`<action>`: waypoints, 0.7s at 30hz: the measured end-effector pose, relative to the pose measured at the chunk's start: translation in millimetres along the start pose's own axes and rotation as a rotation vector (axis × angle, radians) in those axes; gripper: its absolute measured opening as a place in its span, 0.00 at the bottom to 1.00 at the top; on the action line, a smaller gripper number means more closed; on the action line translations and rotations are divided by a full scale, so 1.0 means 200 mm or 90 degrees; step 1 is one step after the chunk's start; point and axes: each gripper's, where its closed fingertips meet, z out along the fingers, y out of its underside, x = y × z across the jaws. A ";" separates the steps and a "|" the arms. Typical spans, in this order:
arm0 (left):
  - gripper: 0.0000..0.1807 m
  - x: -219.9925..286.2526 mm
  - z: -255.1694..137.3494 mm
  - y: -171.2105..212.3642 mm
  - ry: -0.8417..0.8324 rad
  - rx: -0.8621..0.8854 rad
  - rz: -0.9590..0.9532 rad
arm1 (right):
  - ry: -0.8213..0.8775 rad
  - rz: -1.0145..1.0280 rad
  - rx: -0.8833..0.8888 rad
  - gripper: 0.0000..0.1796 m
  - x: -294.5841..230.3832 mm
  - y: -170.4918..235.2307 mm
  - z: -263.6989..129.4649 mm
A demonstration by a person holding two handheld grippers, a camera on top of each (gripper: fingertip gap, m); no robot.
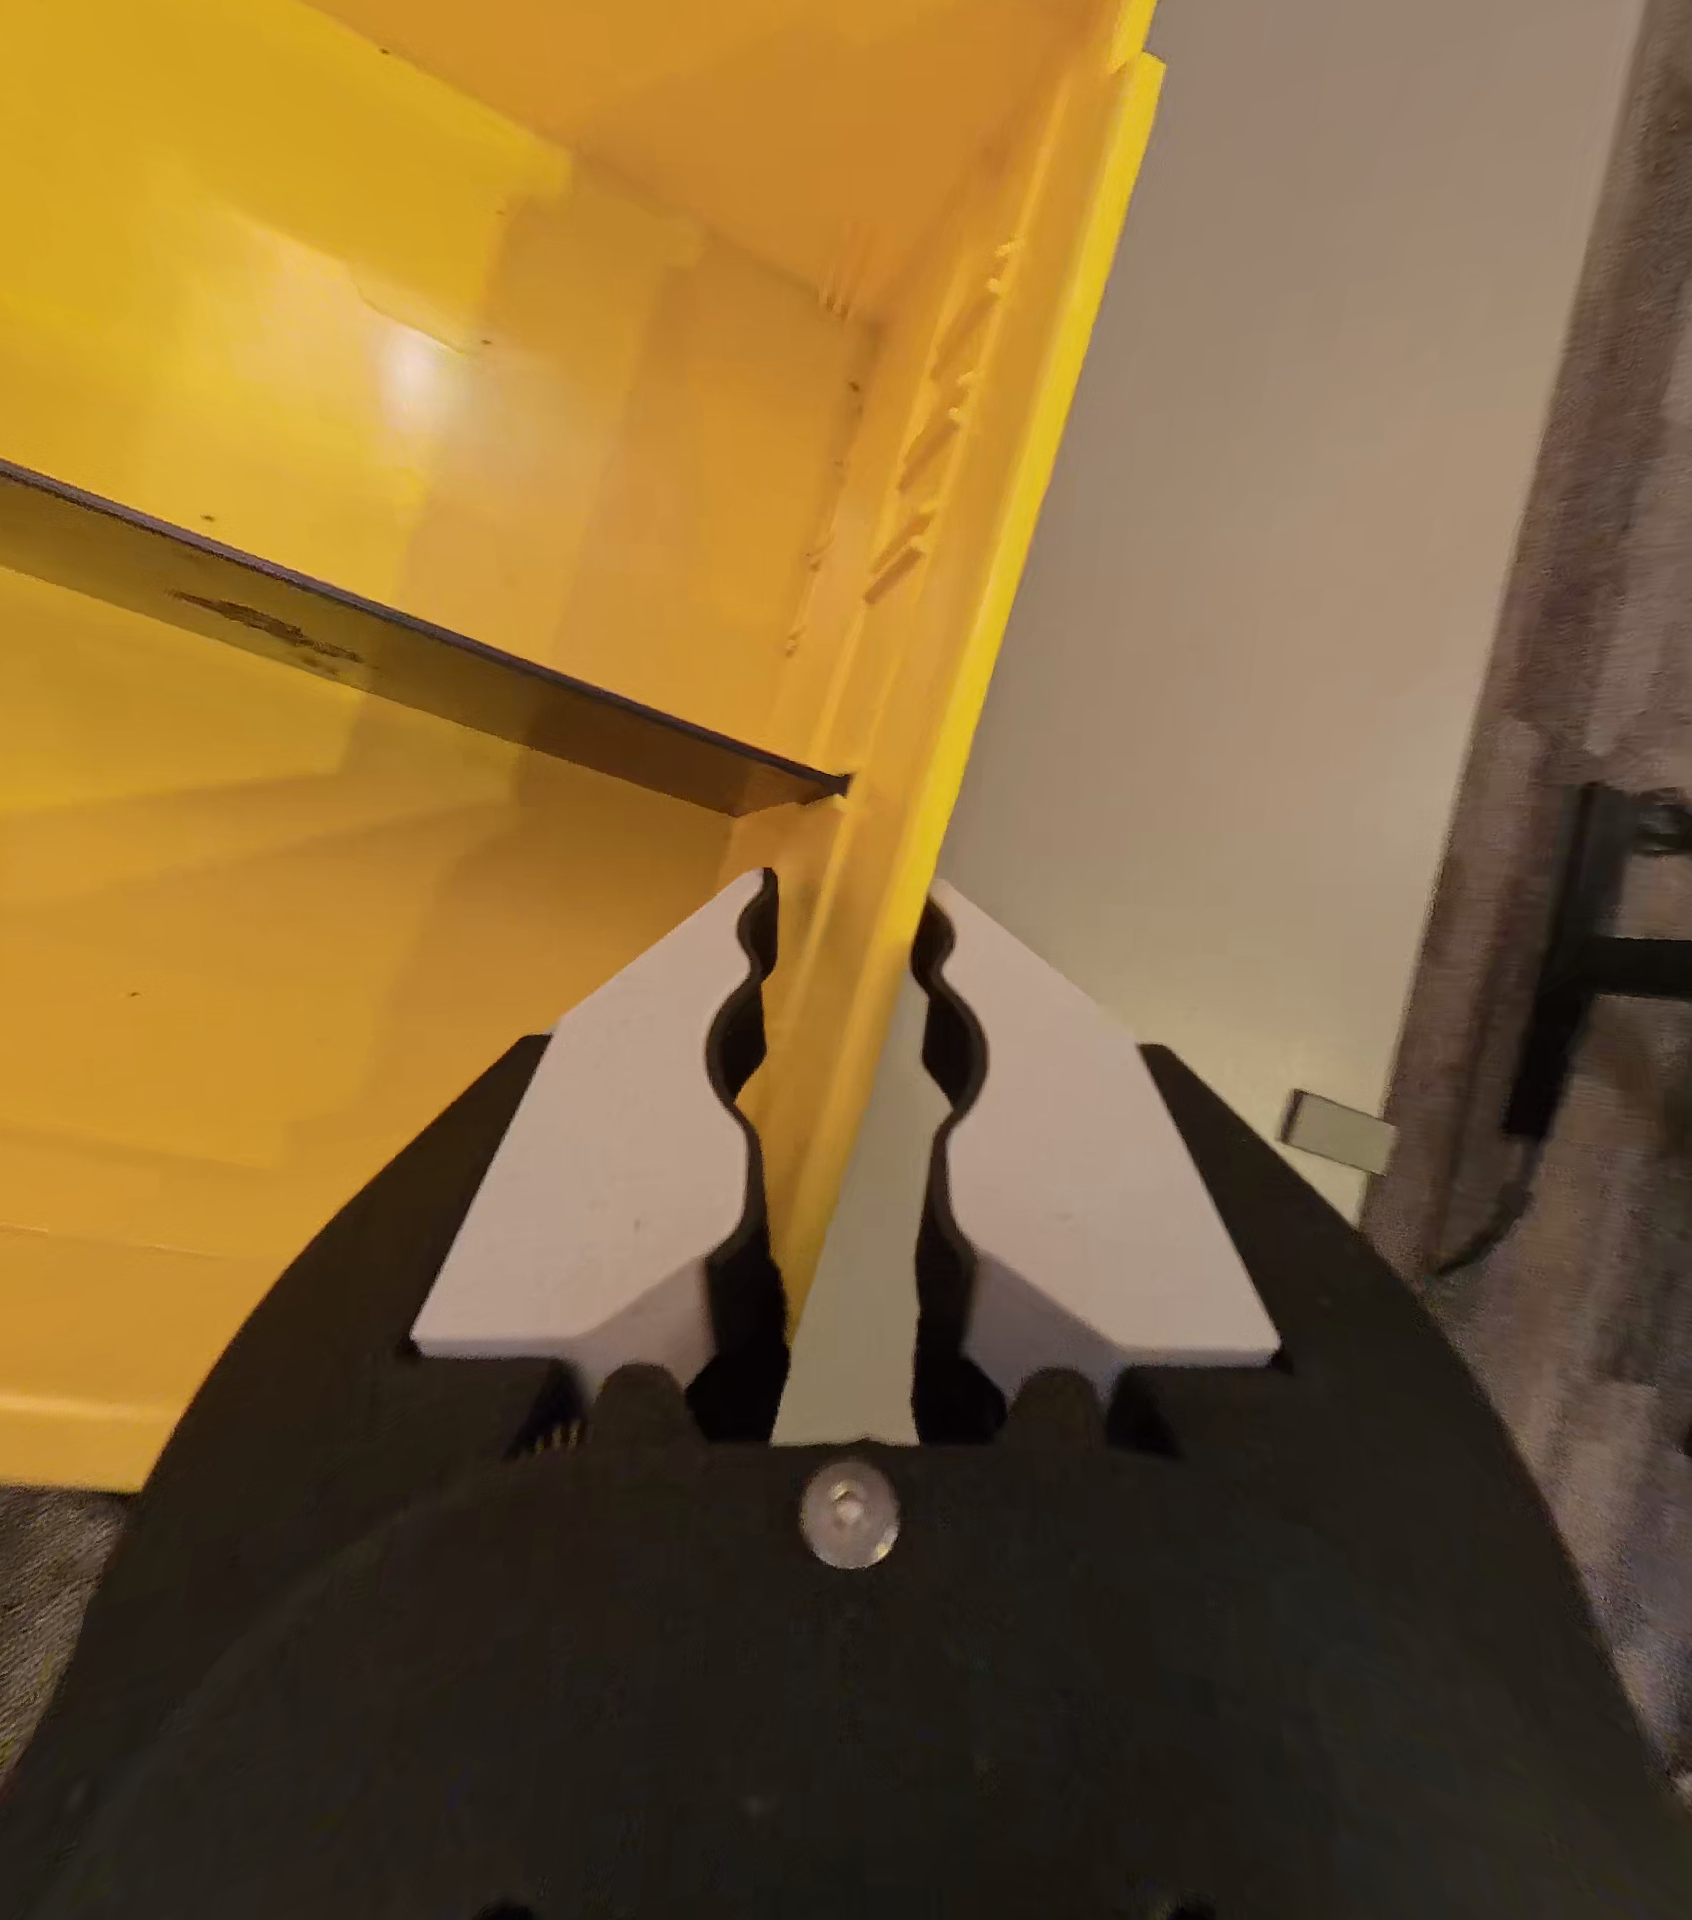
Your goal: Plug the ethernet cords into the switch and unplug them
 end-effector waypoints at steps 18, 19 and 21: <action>0.34 0.22 0.49 -0.39 0.010 -0.355 0.148 | 0.015 -0.194 0.291 0.11 -0.47 -0.44 -0.48; 0.34 0.20 0.52 -0.37 0.013 -0.387 0.135 | -0.009 -0.206 0.303 0.08 -0.53 -0.45 -0.50; 0.36 0.19 0.58 -0.32 0.031 -0.434 0.114 | -0.038 -0.218 0.307 0.07 -0.61 -0.47 -0.51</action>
